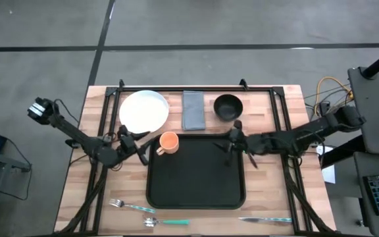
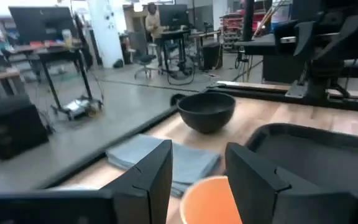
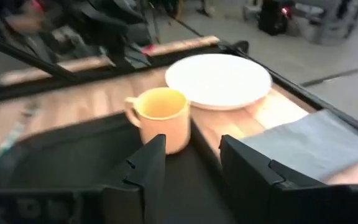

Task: Set up tray
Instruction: Put the white plate to the bottom of the orange mug on the black serving tray

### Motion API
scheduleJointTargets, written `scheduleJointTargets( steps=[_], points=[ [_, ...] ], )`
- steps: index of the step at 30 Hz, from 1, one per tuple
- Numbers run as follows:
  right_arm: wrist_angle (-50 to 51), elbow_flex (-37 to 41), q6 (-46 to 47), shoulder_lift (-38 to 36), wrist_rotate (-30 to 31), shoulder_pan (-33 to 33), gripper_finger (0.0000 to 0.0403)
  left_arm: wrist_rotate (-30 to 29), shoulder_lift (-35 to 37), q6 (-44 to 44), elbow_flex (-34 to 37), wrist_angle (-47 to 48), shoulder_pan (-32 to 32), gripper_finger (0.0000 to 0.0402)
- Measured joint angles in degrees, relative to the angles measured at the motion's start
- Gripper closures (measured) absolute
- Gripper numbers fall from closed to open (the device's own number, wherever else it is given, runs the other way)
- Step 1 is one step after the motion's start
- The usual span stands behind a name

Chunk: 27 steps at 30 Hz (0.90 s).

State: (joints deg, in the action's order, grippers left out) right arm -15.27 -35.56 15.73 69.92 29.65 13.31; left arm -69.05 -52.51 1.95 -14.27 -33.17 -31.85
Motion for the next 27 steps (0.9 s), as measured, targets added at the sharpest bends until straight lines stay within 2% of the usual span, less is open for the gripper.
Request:
scheduleJointTargets(
  steps=[2,5,8,10,13,16,21,24,27],
  points=[
    [3.18,-3.24,-2.32,0.73,-0.07,-0.71,0.0248,-2.28,0.94,-3.42,-0.58,1.33,0.78,0.0272],
    [2.88,-5.5,-4.64,0.99,-0.09,-0.61,0.0236,-6.7,1.69,-9.34,-1.36,2.45,2.9,0.0272],
    [2.95,-6.04,-5.15,0.97,-0.16,-0.57,0.0227,-7.54,2.27,-14.74,-1.95,2.62,5.64,0.0272],
    [2.99,-5.74,-4.35,0.97,-1.26,-0.51,0.0222,-6.12,2.76,-16.75,-2.33,5.09,6.97,0.0272],
    [3.1,-4.75,-2.99,1.18,-4.1,-0.43,0.0216,-3.43,3.33,-14.84,-2.86,12.99,8.62,0.0272],
    [3.4,-3.82,-2.43,1.59,-6.19,-0.28,0.0214,-2.4,4.04,-8.77,-3.52,23.22,10.4,0.0272],
    [3.25,-2.75,-1.85,2.31,-7.56,0.24,0.0213,4.43,4.21,-2.44,-10.18,35.4,17.2,0.0272],
    [2.93,-2.21,-0.13,2.52,-7.65,0.6,0.0213,10.7,3.46,0.8,-17.92,44.52,23.83,0.0271],
    [2.93,-1.32,0.65,2.56,-7.45,0.84,0.0213,18.75,1.3,6.01,-27.73,55.92,33.39,0.0271]
  ],
)
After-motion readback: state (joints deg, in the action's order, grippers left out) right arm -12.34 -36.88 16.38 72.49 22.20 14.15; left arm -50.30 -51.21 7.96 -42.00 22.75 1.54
